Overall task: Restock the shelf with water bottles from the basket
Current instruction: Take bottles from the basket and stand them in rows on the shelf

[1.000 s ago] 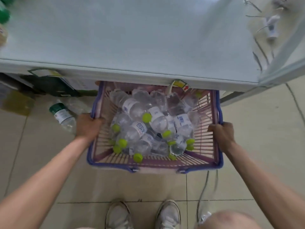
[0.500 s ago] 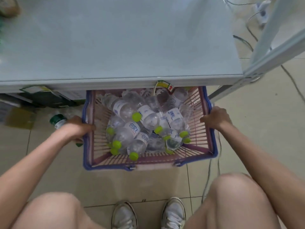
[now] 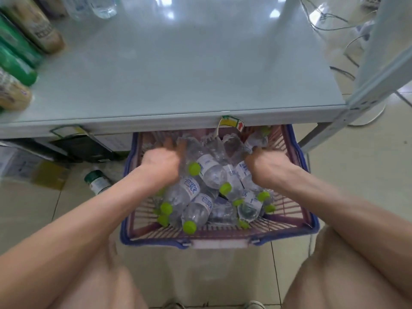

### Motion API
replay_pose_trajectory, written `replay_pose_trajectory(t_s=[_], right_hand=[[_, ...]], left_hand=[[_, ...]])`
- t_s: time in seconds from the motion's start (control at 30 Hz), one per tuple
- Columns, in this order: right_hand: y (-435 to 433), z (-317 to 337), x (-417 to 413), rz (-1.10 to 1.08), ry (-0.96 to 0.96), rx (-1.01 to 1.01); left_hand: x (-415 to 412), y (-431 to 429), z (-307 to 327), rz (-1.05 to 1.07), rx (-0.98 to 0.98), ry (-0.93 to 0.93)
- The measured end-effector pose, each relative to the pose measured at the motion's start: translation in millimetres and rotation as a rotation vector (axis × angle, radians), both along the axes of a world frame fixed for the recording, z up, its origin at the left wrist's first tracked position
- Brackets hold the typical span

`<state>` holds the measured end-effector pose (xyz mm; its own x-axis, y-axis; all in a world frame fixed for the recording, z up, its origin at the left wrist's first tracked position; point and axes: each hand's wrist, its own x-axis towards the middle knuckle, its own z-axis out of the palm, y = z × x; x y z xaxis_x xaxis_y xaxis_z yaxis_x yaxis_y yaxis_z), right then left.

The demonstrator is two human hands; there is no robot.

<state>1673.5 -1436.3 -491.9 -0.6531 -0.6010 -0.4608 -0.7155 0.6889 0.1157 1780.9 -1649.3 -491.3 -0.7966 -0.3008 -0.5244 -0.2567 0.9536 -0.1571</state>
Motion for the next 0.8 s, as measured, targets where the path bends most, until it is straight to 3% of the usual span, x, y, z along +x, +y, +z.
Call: replay_pose_trajectory(t_s=[0.17,0.4,0.63,0.8], right_hand=[[-35,-22,-2,0.231,-0.091,-0.13],[-60,-40,-12,0.254,-0.159,-0.272],[-69,-40,-13,0.473,-0.18,-0.161],[-74,-44,-12,0.535,-0.166,-0.151]], left_hand=[[-14,5,-30,-0.069,0.022,0.017],[-11,-35,-4,-0.041,0.251,0.034],[-9,-46,4,-0.048,0.383,0.16],[-12,-48,18,-0.095,0.384,0.147]])
